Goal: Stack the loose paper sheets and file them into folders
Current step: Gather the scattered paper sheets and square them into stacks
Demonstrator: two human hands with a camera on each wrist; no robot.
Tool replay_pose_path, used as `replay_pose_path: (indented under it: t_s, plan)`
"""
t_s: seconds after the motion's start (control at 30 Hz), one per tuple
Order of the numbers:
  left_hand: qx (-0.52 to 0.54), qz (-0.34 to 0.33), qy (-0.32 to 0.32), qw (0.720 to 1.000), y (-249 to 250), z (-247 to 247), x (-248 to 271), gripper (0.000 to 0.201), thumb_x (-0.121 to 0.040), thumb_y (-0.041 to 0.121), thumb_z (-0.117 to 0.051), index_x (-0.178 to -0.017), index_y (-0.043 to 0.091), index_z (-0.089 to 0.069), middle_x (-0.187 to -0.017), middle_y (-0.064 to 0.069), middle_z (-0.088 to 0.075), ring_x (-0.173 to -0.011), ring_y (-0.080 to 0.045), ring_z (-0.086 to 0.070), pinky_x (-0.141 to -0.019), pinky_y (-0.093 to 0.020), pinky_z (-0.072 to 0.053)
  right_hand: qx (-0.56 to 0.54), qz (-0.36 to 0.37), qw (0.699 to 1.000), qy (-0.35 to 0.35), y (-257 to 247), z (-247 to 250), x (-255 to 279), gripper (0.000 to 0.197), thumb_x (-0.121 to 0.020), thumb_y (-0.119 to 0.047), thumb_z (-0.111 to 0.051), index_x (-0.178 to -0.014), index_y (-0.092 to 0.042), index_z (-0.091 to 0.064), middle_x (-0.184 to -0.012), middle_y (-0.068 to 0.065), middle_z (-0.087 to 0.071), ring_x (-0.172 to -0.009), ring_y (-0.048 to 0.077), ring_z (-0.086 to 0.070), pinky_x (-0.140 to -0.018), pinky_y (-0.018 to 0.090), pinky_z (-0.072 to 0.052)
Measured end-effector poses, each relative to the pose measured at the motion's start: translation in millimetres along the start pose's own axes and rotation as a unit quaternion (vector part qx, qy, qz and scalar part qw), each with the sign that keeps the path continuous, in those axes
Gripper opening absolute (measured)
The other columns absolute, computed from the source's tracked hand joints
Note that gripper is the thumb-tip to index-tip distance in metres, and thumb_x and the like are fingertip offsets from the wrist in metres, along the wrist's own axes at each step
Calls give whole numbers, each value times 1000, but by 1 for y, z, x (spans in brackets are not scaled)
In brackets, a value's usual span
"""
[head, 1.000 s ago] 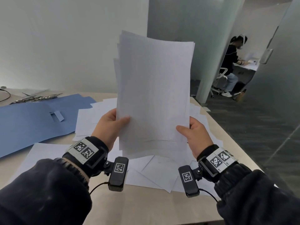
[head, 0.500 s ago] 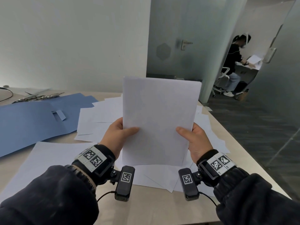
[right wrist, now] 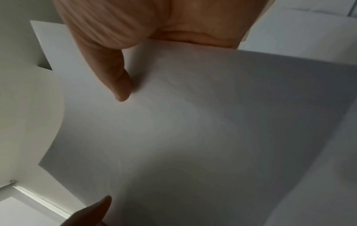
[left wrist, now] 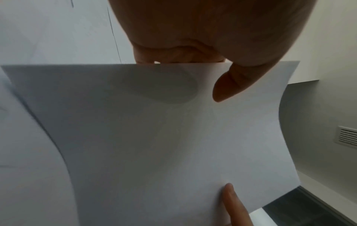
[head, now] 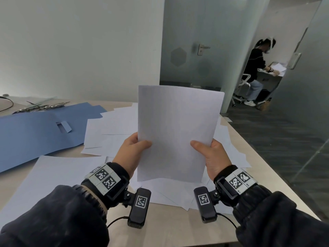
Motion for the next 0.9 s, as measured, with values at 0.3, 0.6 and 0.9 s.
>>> replay_pose_path:
  t_s: [0.3, 0.6, 0.9]
  plan:
    - [-113, 15, 51, 992, 7, 40, 16, 32, -89, 14, -47, -101, 25, -75, -100, -3, -78, -93, -27, -71, -87, -46, -57, 52, -4, 999, -5, -3, -29, 4, 18, -96, -8, -55, -101, -13, -71, -98, 5, -75, -97, 26, -71, -87, 39, -55]
    - [-201, 76, 171, 962, 31, 163, 51, 32, -97, 4, -47, -107, 28, -66, -99, -6, -78, -85, -33, -75, -85, -52, -60, 169, -75, 976, -119, 15, -128, 8, 24, -90, -8, -50, -69, -17, -45, -69, 3, -58, -57, 21, -52, -50, 27, -30]
    - [-322, 197, 239, 895, 25, 266, 117, 63, -85, -6, -45, -135, 31, -57, -107, -3, -73, -91, -33, -72, -90, -51, -59, 231, -180, 919, -265, 61, -225, 41, 17, -92, -9, -60, -110, -12, -59, -85, 10, -72, -53, 19, -62, -46, 22, -40]
Point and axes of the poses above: each hand's wrist, its own x-axis away from the middle knuckle, its own z-axis out of the back of the hand, y = z × x, the point moved 2 cm from there along -x, towards the middle knuckle
